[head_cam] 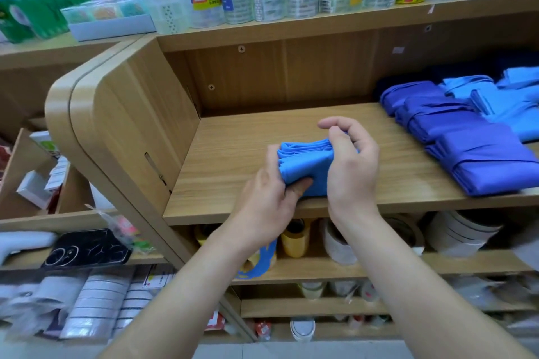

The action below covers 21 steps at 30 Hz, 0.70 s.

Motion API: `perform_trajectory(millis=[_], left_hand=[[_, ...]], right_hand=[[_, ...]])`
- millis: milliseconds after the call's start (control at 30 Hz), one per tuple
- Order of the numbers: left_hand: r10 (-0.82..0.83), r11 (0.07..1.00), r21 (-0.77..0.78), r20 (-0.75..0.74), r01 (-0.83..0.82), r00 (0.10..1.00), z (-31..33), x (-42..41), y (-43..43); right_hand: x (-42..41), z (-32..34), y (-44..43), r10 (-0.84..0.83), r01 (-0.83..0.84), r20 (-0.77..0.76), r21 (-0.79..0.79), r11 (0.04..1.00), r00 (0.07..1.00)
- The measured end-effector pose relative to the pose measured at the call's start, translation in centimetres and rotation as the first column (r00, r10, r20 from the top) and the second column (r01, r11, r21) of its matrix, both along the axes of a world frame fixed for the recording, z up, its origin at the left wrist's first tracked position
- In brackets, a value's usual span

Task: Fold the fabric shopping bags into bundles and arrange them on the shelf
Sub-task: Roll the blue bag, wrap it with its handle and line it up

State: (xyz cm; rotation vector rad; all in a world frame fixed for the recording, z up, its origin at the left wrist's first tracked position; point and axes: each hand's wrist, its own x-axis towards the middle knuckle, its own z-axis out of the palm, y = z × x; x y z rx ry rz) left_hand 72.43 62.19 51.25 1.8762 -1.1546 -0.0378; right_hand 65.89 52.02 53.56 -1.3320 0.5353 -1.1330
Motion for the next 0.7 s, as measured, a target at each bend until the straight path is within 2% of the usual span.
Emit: perform_trajectory(millis=[100, 233, 300, 367, 433, 533, 633, 700], left_hand=[[-0.093, 0.995, -0.046, -0.089, 0.089, 0.992, 0.1, -0.3, 0.1], [-0.183, 0.983, -0.076, -0.353, 0.167, 0.917, 1.1, -0.8, 0.4], [-0.229, 0.973, -0.103, -0.423, 0.204, 0.877, 1.7, -1.0, 0.6], [-0.217, 0.974, -0.152, -0.447, 0.166, 0.868, 2.1, -1.5, 0.4], [-0.097, 0.974, -0.226, -0.348, 0.017, 0.932, 2.4, -1.9, -0.1], [0.188, 0.924, -0.328, -0.064, -0.199, 0.980, 2.7, -1.5, -1.0], [0.274, 0.915, -0.346, 0.157, -0.207, 0.949, 2.6, -0.5, -1.4], [0.266, 0.916, -0.358, 0.209, -0.179, 0.941, 2.4, 0.0, -1.6]], right_hand=[[0.1, 0.0, 0.4, -0.049, 0.050, 0.032, -0.014, 0.999, 0.998], [-0.1, -0.3, 0.9, -0.067, 0.070, 0.058, -0.047, 0.996, 0.996], [-0.2, -0.1, 0.7, -0.095, 0.101, 0.076, -0.083, 0.991, 0.993], [-0.2, 0.0, 0.6, -0.126, 0.136, 0.084, -0.128, 0.982, 0.988], [0.1, 0.0, 0.8, -0.139, 0.152, 0.082, -0.182, 0.972, 0.987], [0.4, -0.3, 1.5, -0.129, 0.149, 0.098, -0.226, 0.963, 0.987], [0.7, -0.3, 1.6, -0.142, 0.160, 0.099, -0.211, 0.964, 0.985], [0.7, -0.2, 1.6, -0.133, 0.144, 0.066, -0.203, 0.969, 0.989]])
